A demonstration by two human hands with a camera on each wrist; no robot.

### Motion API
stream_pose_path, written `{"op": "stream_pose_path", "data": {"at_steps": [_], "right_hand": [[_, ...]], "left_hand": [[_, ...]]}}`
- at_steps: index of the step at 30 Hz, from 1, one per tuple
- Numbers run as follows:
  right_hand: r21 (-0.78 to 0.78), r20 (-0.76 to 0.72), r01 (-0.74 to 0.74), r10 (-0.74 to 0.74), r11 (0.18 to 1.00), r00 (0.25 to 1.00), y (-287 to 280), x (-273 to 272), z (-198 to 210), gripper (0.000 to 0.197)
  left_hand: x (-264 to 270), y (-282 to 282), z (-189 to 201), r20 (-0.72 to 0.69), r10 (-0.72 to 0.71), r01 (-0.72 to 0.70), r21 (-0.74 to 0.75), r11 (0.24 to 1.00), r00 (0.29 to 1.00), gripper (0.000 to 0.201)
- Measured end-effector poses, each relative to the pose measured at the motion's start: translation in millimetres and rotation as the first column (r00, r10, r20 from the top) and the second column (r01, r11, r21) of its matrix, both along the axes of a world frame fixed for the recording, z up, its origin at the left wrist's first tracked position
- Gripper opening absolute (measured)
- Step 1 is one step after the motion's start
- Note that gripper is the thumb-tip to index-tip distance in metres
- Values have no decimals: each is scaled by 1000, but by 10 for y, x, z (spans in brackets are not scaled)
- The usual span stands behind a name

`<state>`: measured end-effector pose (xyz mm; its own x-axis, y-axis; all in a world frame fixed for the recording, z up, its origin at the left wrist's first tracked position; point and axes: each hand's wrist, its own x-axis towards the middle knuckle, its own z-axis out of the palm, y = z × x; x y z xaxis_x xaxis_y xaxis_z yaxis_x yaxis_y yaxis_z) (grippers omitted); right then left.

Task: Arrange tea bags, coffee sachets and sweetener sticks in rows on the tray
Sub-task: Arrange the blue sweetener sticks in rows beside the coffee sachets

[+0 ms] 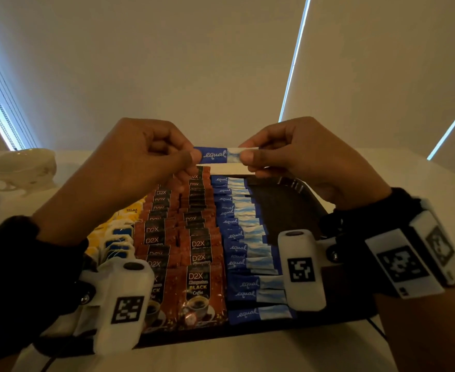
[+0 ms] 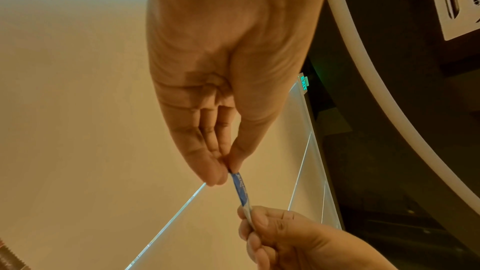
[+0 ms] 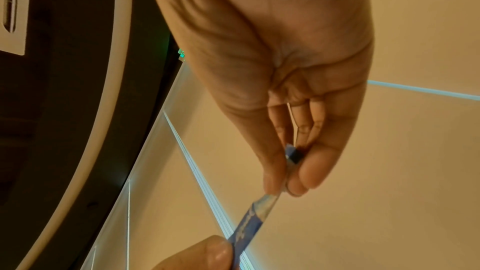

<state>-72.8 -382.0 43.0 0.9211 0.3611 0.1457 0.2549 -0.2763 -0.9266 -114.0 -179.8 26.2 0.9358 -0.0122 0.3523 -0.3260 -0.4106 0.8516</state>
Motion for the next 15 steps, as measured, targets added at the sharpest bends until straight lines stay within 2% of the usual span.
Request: {"op": "stream_pose_path", "data": {"at_steps": [5, 7, 11, 15], "right_hand": [[128, -66, 52, -44, 990, 997, -22, 84, -41, 10], [136, -74, 78, -68, 988, 995, -35, 114, -62, 8], [45, -88, 153, -149, 987, 985, -82, 210, -126, 5], [-86, -7, 280, -281, 956, 960, -179, 350, -260, 4]], "left_hand": [[35, 44, -28, -50, -1, 2, 16, 1000, 999, 3], [50, 58, -25, -6, 30, -30, 12, 999, 1000, 5], [41, 159, 63, 144, 116, -105, -88, 991, 983, 8], [15, 365, 180, 253, 167, -137, -130, 982, 953, 12]]}}
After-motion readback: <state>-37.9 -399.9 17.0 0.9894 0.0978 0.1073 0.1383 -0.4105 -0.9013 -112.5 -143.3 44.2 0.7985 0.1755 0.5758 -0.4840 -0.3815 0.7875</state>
